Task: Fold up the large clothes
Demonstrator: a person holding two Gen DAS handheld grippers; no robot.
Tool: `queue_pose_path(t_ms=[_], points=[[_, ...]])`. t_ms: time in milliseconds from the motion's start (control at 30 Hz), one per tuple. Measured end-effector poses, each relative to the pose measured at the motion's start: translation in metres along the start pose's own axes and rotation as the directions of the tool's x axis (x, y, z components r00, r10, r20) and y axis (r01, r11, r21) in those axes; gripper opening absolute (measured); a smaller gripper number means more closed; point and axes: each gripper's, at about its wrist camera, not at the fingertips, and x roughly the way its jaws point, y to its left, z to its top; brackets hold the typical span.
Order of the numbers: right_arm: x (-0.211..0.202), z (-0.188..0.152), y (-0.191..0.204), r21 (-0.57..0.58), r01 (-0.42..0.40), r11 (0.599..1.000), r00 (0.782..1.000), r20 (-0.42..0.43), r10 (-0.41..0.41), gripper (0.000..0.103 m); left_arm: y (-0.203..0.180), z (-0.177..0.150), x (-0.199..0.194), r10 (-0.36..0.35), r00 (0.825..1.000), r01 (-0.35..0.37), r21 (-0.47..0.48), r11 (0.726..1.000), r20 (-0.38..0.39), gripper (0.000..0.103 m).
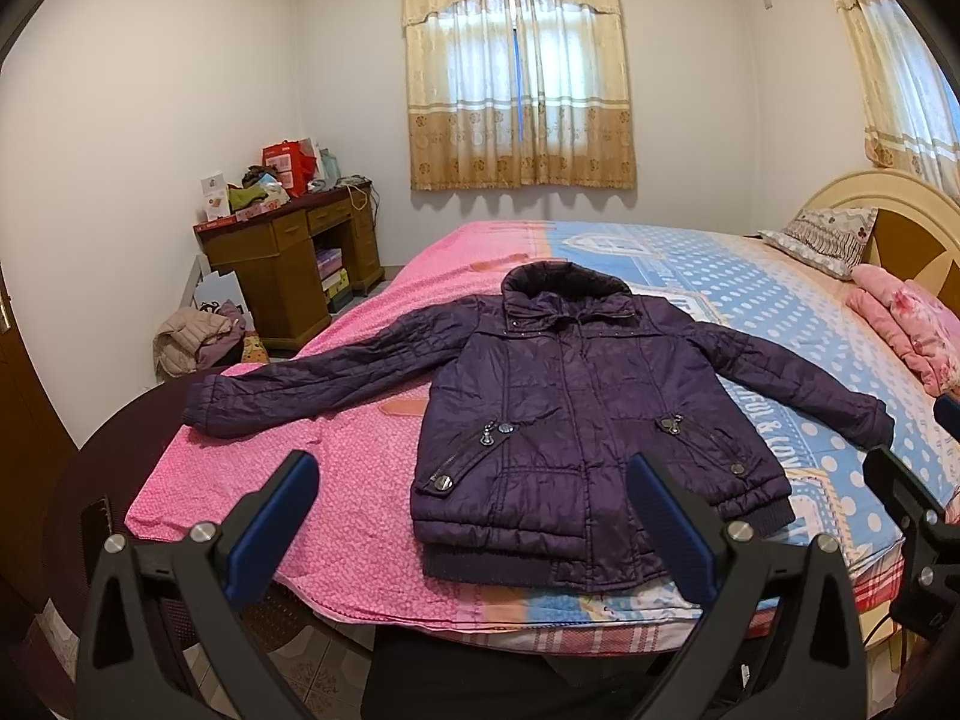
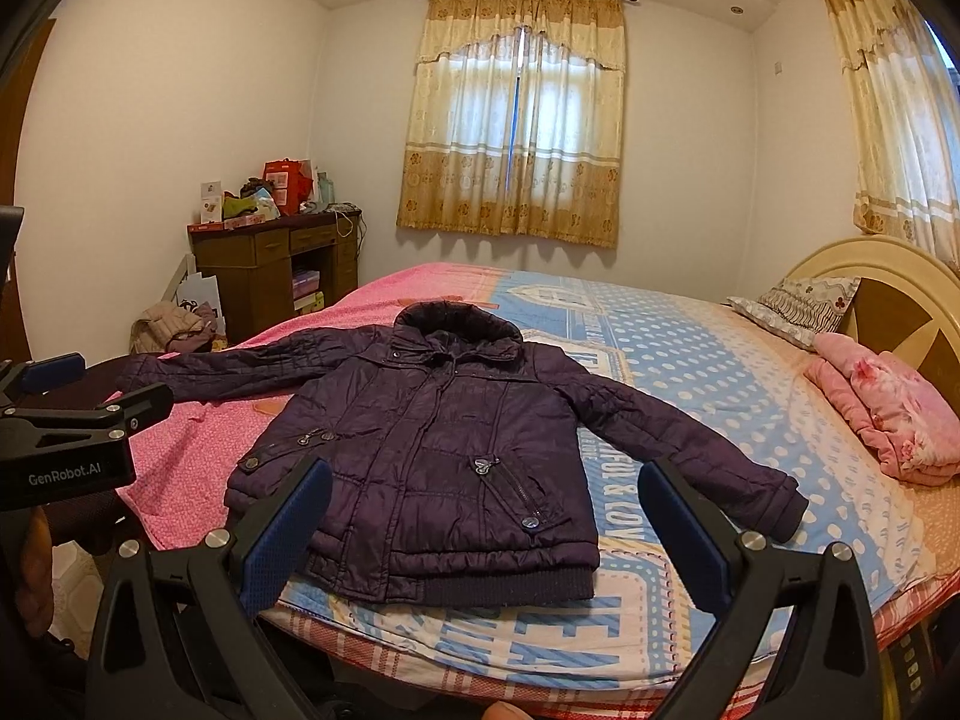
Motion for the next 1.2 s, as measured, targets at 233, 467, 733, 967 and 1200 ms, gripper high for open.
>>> queue_pose_path(t_ms=[233, 467, 733, 967, 1200], points=[[0.0003, -0.001, 0.0004, 0.002, -0.003, 1.0, 1.0, -0.002, 0.003, 0.102, 0.0016, 0.0017, -0.0034, -0.001, 1.0, 0.001, -0.002, 1.0, 0.003, 0.103], [0.0012, -0.0013, 0.0004, 0.006, -0.007, 1.0, 1.0, -0.006, 0.007, 0.102, 0.0011, 0.0027, -0.0032, -0.001, 1.0, 0.001, -0.001, 1.0, 0.004, 0.103], [0.0013, -0.0017, 0.0, 0.007, -0.01, 1.0, 1.0, -0.008, 0.01, 0.102, 0.0019, 0.0032, -0.0025, -0.001, 1.0, 0.001, -0.001, 1.0, 0.005, 0.103], [0.0012, -0.0023, -0.0001, 0.008, -0.011, 1.0, 1.0, -0.009, 0.011, 0.102, 0.0019, 0.0032, -0.0024, 0.001, 1.0, -0.001, -0.002, 1.0, 0.005, 0.103], [0.0011, -0.0021, -0.0009, 0.008, -0.012, 1.0, 1.0, -0.009, 0.012, 0.102, 0.0031, 0.0038, -0.0016, 0.001, 1.0, -0.001, -0.002, 1.0, 0.005, 0.103]])
